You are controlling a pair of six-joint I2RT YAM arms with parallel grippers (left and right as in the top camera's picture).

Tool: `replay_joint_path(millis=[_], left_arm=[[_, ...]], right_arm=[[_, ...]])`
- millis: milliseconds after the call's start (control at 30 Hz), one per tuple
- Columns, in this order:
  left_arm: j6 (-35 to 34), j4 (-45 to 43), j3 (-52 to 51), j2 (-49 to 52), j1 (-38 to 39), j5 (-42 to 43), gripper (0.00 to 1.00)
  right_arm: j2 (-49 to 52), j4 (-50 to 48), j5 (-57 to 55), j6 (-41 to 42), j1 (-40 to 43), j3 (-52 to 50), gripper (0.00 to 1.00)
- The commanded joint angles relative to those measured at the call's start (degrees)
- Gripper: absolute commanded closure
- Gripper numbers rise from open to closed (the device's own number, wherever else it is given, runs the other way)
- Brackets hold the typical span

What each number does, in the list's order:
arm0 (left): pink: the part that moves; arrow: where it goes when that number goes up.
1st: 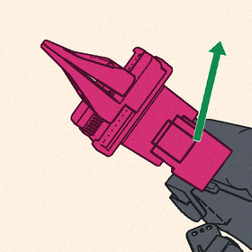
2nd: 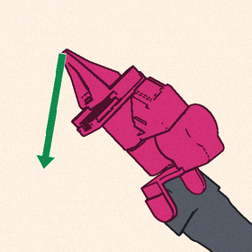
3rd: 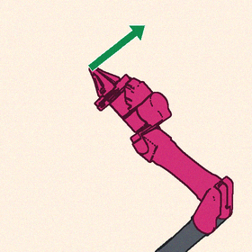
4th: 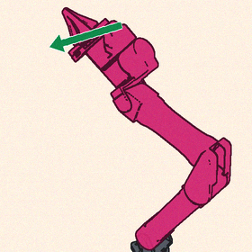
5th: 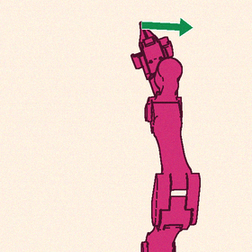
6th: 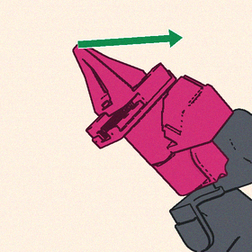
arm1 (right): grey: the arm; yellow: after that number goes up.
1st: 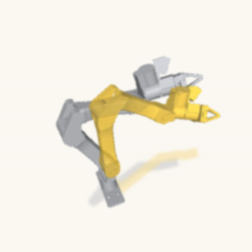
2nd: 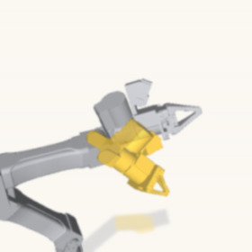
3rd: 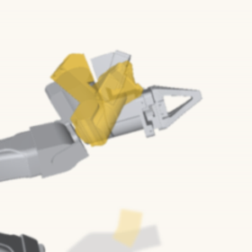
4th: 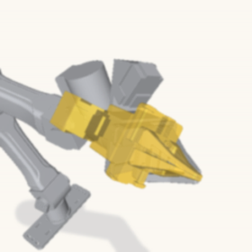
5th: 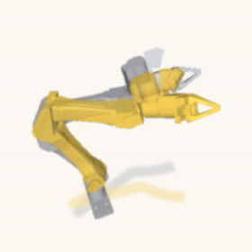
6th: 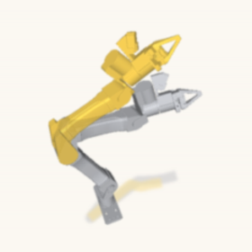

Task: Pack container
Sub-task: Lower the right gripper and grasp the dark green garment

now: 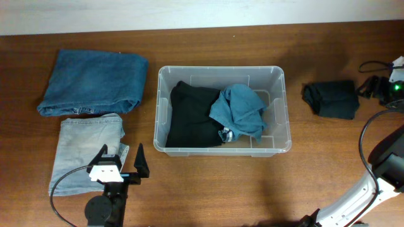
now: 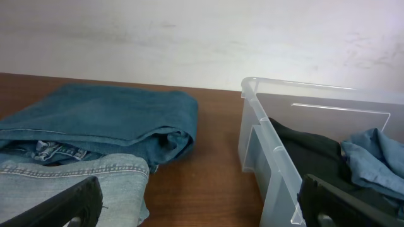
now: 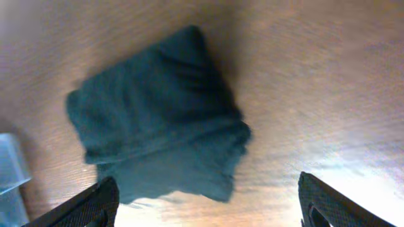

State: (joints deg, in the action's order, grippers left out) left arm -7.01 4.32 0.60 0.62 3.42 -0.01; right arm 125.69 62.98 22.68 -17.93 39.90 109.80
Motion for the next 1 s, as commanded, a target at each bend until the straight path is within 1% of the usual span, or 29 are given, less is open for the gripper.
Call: replay_joint_path(millis=[0,200,300,367,967], left_arm=[[0.9,0.5,-0.1,-0.2,-0.2,0.0,0.01],[0.9,0.5,-0.1,-0.2,-0.2,0.0,0.00],[0.9,0.5,-0.1,-0.2,-0.2,0.0,0.01],[0.9,0.5,-0.1,-0.2,-0.2,0.0,0.01],[0.9,0.5,-0.1,-0.2,-0.2,0.0,0.01]], right_arm=[[3.7,-0.2,5.2,-2.8,-1.6,0.7,0.16],[6.4,-1.1,4.9,-2.8,-2.7,0.7,0.15],[6.9,-1.7,0.7,-0.5,-2.7,0.7,0.14],[7.1,-1.7,-0.7,-0.4,-2.7,0.7,0.14],[11.4,-1.4,1.3,-0.5,-4.5,0.7,0.15]])
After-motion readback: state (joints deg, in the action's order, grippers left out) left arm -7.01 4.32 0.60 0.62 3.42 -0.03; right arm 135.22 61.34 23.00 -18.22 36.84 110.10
